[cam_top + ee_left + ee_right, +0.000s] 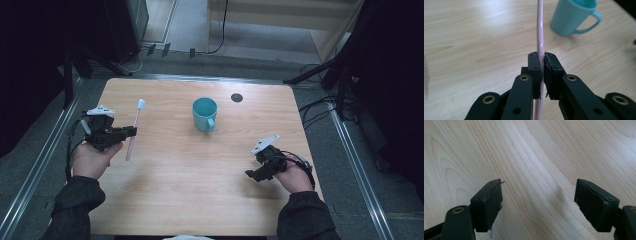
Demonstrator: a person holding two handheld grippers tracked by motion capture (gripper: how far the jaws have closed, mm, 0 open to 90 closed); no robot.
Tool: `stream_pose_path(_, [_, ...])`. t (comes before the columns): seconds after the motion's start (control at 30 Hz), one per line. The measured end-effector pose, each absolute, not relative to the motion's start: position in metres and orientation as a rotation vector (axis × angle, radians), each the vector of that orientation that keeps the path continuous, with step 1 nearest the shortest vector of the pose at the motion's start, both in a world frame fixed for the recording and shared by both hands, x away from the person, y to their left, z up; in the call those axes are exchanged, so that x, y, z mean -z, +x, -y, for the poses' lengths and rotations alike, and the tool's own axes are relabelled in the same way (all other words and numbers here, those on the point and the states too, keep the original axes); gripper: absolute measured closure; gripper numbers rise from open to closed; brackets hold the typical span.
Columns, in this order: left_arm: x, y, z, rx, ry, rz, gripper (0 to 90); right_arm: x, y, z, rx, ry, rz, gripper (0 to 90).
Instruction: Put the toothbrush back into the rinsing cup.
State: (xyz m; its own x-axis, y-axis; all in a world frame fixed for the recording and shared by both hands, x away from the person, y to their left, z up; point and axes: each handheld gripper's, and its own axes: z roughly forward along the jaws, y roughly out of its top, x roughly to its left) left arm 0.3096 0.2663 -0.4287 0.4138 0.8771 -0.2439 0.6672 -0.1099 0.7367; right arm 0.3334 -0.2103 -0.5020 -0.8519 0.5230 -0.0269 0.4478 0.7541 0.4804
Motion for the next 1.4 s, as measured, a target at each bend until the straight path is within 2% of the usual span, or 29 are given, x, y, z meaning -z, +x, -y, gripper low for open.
stream_pose_path(0.23, [0.424,0.306,-0.25,-0.453,1.758,-1.216,84.1,0.502,0.333,0.21,-0.702,0.774,-2.792,22.9])
stream_pose_path(0.43, [0.429,0.314,-0.239,-0.409,1.715,-1.164,84.1,0.501,0.333,0.211,-0.725,0.765,-2.778,22.9])
stream_pose_path(0.73, [0.434,0.33,-0.224,-0.388,1.756,-1.148,84.1,0.499,0.332,0.211,-0.756,0.75,-2.77,22.9])
stream_pose_path(1.07, [0.422,0.349,-0.221,-0.333,1.715,-1.128,84.1,0.498,0.333,0.212,-0.79,0.758,-2.773,22.9])
stream_pose_path(1.4, [0.406,0.365,-0.207,-0.361,1.729,-1.095,84.1,0.498,0.333,0.212,-0.797,0.762,-2.769,22.9])
